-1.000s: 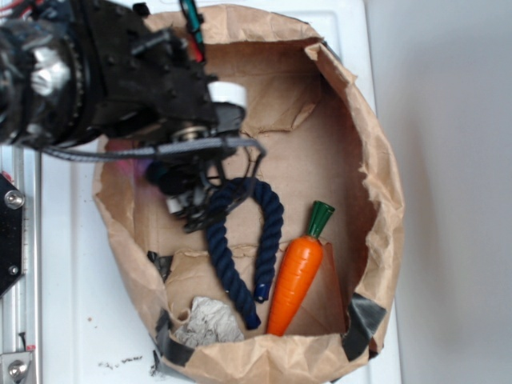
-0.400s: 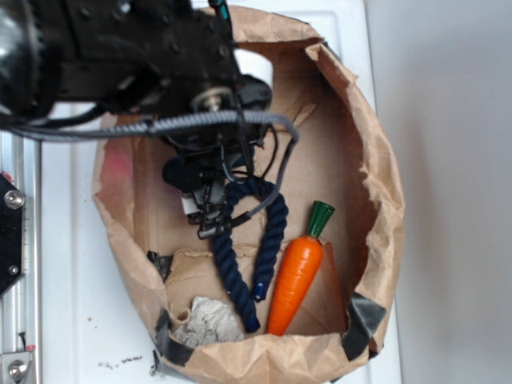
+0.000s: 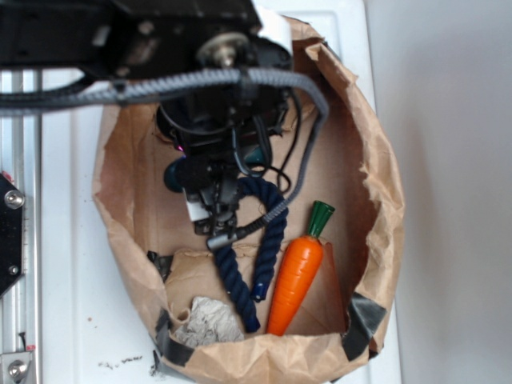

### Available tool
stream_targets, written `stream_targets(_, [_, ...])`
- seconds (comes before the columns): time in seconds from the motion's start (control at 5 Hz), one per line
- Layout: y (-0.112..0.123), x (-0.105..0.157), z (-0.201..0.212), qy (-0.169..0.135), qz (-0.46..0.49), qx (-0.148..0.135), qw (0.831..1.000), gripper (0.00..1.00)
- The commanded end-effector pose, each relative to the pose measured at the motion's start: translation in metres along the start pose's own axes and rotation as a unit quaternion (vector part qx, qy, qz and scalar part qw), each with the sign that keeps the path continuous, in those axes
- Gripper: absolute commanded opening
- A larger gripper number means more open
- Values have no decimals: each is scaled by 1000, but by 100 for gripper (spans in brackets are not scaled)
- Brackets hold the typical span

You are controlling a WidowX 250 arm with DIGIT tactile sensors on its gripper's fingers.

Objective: Grab the plastic pickle.

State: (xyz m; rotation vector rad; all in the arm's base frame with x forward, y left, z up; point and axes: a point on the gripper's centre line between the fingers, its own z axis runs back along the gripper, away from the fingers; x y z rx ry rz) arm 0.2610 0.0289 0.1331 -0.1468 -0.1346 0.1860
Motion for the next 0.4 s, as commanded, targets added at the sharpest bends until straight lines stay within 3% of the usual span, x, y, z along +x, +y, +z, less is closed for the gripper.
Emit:
stream_targets(0.0, [-48,3,51,-37,-40,9,998,0])
stream_targets(0.2, [-56,-2,58,-56,-51,12,997,0])
